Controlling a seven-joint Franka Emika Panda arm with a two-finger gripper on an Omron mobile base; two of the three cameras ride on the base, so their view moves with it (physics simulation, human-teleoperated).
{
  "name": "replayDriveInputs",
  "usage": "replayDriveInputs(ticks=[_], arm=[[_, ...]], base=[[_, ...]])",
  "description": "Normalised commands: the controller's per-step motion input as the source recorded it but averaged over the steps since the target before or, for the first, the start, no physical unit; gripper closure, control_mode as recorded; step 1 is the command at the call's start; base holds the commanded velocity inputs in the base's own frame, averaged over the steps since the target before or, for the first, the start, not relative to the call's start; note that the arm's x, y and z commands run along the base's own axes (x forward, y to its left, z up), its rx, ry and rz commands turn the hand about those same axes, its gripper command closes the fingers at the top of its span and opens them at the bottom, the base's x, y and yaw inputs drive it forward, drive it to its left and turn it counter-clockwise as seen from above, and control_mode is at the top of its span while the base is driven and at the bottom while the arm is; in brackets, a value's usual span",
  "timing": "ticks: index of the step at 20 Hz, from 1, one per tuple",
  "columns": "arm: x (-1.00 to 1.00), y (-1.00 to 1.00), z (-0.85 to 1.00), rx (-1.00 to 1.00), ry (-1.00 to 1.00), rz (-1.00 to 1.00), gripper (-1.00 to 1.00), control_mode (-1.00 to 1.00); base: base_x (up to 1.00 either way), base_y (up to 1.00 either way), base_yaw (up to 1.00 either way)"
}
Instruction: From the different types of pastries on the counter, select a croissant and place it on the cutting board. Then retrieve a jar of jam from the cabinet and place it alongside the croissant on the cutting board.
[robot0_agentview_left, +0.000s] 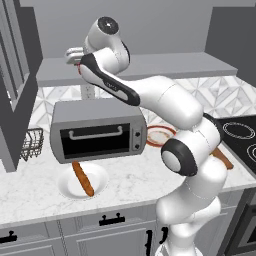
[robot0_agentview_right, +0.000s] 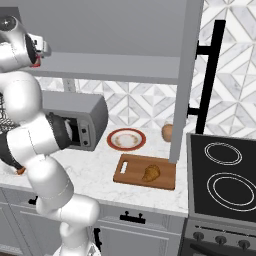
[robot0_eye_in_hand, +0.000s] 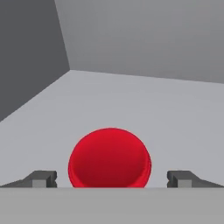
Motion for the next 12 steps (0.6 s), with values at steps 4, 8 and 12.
replayDriveInputs(ticks=[4,8,12], arm=[[0.24,0.0,-0.01,0.01,0.04,0.0,-1.0,-1.0],[0.11,0.0,0.0,0.0,0.01,0.0,-1.0,-1.0],[0.0,0.05,0.0,0.0,0.0,0.0,-1.0,-1.0]], base=[[0.0,0.0,0.0],[0.0,0.0,0.0],[0.0,0.0,0.0]])
